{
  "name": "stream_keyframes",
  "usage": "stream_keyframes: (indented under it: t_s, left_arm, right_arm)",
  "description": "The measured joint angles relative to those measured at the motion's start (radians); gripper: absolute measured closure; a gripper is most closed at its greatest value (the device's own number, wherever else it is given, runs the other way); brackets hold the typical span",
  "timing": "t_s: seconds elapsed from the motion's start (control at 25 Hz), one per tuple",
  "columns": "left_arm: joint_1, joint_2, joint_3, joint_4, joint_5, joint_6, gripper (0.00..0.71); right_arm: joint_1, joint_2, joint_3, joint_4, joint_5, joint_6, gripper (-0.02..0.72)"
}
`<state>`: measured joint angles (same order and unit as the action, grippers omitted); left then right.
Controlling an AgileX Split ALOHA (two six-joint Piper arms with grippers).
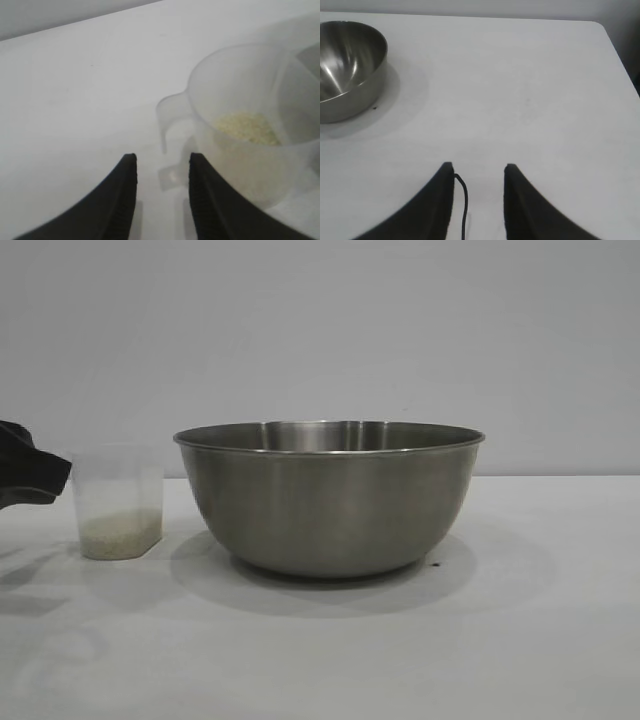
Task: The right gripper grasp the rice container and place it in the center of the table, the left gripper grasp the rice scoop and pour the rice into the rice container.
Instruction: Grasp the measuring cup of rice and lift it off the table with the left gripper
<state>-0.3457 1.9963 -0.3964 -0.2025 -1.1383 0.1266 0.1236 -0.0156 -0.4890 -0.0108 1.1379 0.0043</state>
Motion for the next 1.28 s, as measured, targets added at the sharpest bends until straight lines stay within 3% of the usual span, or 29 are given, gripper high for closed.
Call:
stream_keyframes:
  t_s: [1.08,1.28]
  left_arm:
    - [0.0,0.084,-0.14,-0.018,0.0,0.044,0.503]
    - [0.0,0.086,-0.145,-0.015,0.0,0.051,0.71]
  right_arm:
    - [0.0,0.0,0.0,0.0,0.0,0.0,0.471]
    - [0.0,0.0,0.0,0.0,0.0,0.0,0.471]
